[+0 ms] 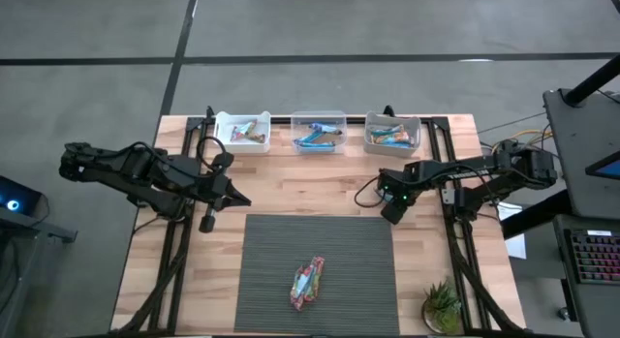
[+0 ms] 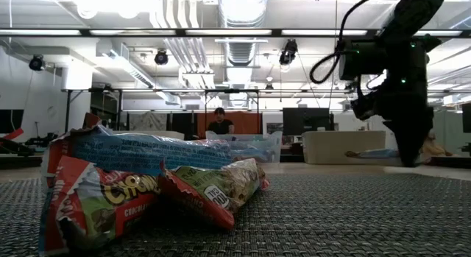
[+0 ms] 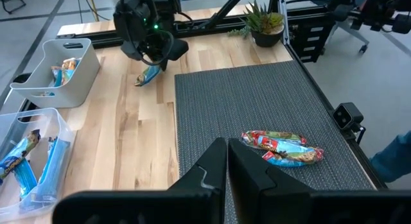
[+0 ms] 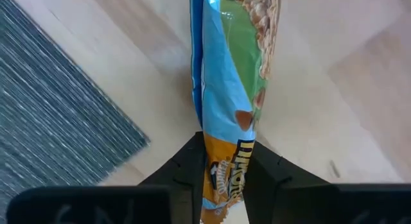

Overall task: Pick and place Granola Bars by type
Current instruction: Put the yellow granola bar into the gray bin

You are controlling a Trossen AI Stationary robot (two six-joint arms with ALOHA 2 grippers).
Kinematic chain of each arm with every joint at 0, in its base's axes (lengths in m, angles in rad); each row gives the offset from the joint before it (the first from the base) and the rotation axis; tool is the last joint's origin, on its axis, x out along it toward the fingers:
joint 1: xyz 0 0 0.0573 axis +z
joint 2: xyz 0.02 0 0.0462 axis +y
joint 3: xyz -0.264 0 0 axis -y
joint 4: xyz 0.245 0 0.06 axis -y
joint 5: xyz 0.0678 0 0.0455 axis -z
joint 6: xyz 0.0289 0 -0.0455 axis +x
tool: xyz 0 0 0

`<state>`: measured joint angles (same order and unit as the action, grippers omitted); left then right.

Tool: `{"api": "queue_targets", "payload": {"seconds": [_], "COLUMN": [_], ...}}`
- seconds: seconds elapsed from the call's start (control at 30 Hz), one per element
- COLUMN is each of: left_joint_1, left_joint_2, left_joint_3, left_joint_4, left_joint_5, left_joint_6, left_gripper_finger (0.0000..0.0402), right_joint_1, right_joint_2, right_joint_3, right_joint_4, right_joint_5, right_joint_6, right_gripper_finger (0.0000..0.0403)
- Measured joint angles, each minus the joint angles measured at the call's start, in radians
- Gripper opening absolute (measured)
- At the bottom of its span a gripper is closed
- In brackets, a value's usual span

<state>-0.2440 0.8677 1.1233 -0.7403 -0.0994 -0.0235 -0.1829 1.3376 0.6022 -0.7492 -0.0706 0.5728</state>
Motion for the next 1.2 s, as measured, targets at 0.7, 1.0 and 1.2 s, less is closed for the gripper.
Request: {"api": "queue_targets", "payload": {"seconds": [0.7,1.0,1.2], "left_joint_1": [0.0,0.0,0.0], "left_joint_2": [0.0,0.0,0.0], "left_joint_3": [0.0,0.0,0.0], "left_joint_4": [0.0,0.0,0.0], "left_joint_5": [0.0,0.0,0.0], "left_joint_6": [0.0,0.0,0.0], "left_gripper_finger": [0.0,0.0,0.0], "right_joint_1": [-0.074,-0.205,-0.307], "right_joint_2": [-0.001,-0.001,-0.001], "right_joint_3": [0.434,0.616,0.67], "right_joint_4": [-0.142,-0.195,-0.236], "right_joint_5": [0.125,0.127,0.127], "right_joint_6": [-0.103,-0.181,-0.238], "right_gripper_finger": [0.0065,0.0065,0.0065]}}
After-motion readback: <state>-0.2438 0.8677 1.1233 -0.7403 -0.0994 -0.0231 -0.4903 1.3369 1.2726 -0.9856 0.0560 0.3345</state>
